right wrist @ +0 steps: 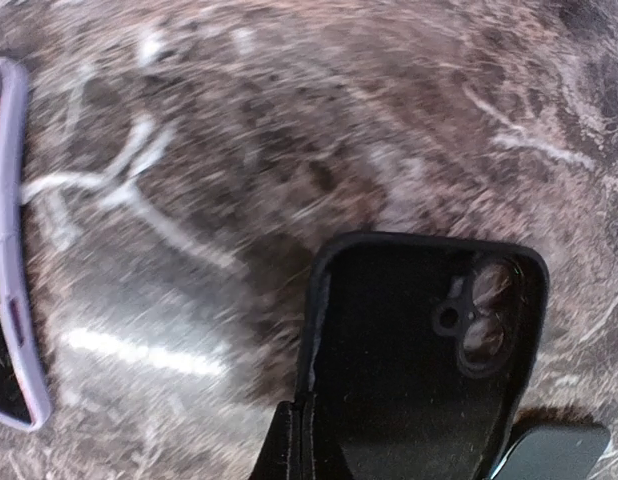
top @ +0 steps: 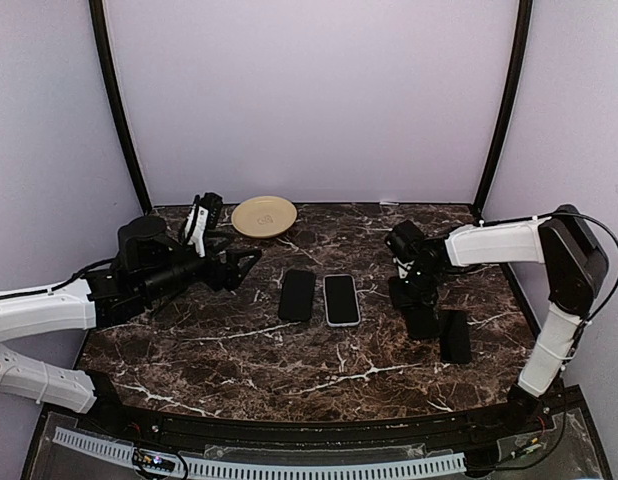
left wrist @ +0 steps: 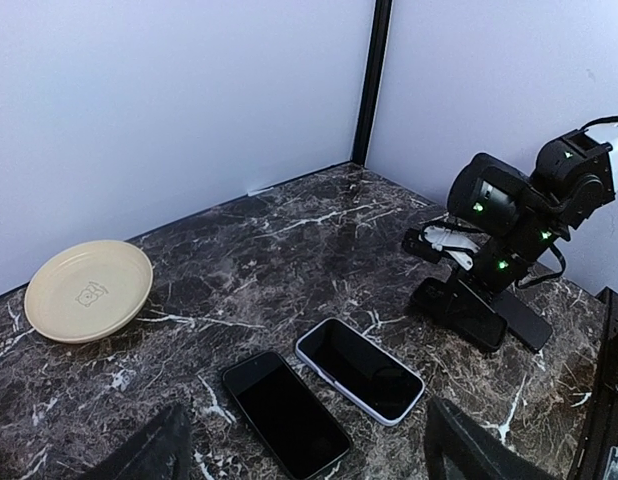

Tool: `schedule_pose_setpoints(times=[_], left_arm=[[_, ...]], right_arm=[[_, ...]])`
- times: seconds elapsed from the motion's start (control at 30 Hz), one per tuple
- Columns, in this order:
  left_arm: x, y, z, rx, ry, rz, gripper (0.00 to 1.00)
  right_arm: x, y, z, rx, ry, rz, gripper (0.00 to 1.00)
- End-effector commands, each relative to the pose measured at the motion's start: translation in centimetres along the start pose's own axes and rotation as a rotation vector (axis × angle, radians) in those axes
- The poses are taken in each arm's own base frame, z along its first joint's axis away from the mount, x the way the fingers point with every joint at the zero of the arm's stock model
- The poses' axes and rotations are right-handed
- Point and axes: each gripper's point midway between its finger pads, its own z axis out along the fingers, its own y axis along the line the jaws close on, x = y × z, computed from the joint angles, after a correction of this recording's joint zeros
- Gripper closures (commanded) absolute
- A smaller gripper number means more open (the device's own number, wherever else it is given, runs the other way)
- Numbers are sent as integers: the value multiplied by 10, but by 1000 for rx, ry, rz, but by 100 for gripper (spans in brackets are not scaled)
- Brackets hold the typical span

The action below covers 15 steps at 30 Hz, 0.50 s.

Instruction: Put the phone into the phone case

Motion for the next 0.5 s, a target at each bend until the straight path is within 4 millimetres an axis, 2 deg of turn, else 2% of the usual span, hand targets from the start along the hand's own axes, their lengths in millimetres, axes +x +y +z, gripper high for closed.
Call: schedule_pose_setpoints(times=[0.0,0.23,0.37,0.47], left_arm=[[-14,-3,0,15,-19,15,17],[-16,-3,1,12,-15,27,17],[-24,1,1,-16,-8,41,17],[-41,0,0,-22,-11,46,17]], right_arm=[[1,36,-42,-80,-49,-37,100],[36,80,-74,-159,-60,-62,100],[65,97,-76,-170,-24,-68,100],[90,110,-73,-183,12,-82,100]])
